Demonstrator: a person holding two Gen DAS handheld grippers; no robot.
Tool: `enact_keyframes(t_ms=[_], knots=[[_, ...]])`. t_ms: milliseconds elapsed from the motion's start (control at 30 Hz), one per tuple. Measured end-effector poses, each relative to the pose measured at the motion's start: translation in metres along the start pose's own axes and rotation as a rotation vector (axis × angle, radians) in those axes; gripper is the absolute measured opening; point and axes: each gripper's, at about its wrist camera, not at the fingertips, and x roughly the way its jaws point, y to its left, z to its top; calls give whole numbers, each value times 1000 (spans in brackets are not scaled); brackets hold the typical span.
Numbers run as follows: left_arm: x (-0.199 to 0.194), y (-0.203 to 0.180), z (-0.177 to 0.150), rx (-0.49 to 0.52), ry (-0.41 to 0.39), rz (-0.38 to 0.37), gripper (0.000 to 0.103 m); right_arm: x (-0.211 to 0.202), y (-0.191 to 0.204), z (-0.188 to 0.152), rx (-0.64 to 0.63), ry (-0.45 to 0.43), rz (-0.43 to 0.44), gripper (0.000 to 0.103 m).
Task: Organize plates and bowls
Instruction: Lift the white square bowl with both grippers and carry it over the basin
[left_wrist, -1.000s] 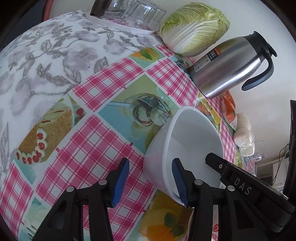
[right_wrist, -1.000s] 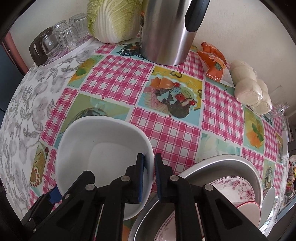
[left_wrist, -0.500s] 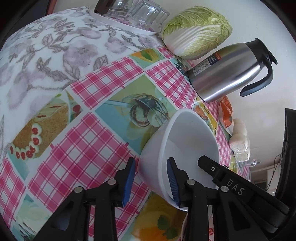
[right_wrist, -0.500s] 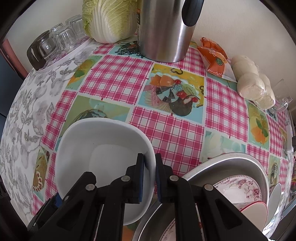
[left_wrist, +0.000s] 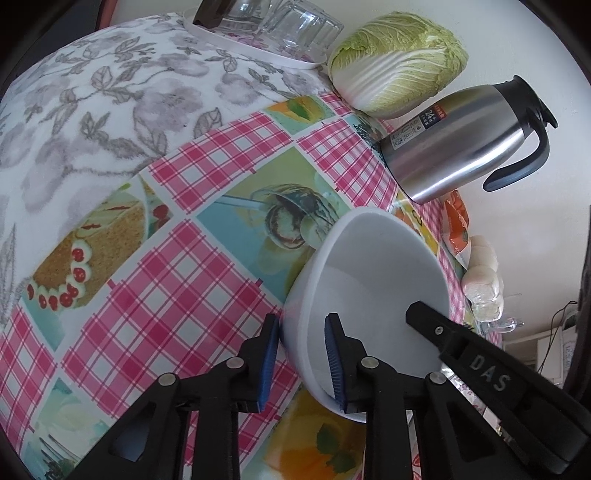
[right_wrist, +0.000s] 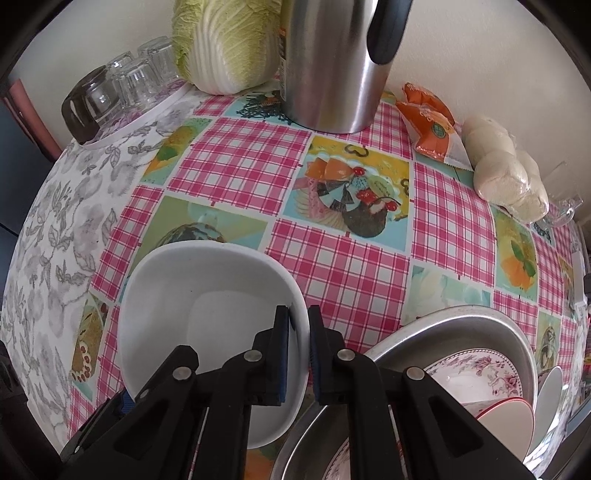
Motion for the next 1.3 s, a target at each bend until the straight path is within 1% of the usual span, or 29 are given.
enact_keyframes(t_ms=[100, 200, 333, 567, 667, 1067, 1300], knots=[[-4, 1, 0, -1, -4, -13, 28, -7, 3, 1, -14, -11, 2, 9], [-13, -4, -1, 19, -23, -8, 28, -15, 4, 1, -18, -26, 11, 9], [-27, -9, 0, 36, -44, -20, 27, -30, 3, 2, -18, -50, 22, 9], [-59, -26, 0, 82, -114, -9, 27, -61, 1, -1, -28, -98, 53, 9], [-72, -33, -2, 102, -138, -19, 27, -75, -2, -2, -28, -124, 69, 9], [-116, -75, -15, 211, -215, -66, 28, -129, -35, -13, 14, -208, 117, 9], [-126, -103, -30, 291, -234, -78, 28, -152, -64, -24, 60, -243, 136, 9]])
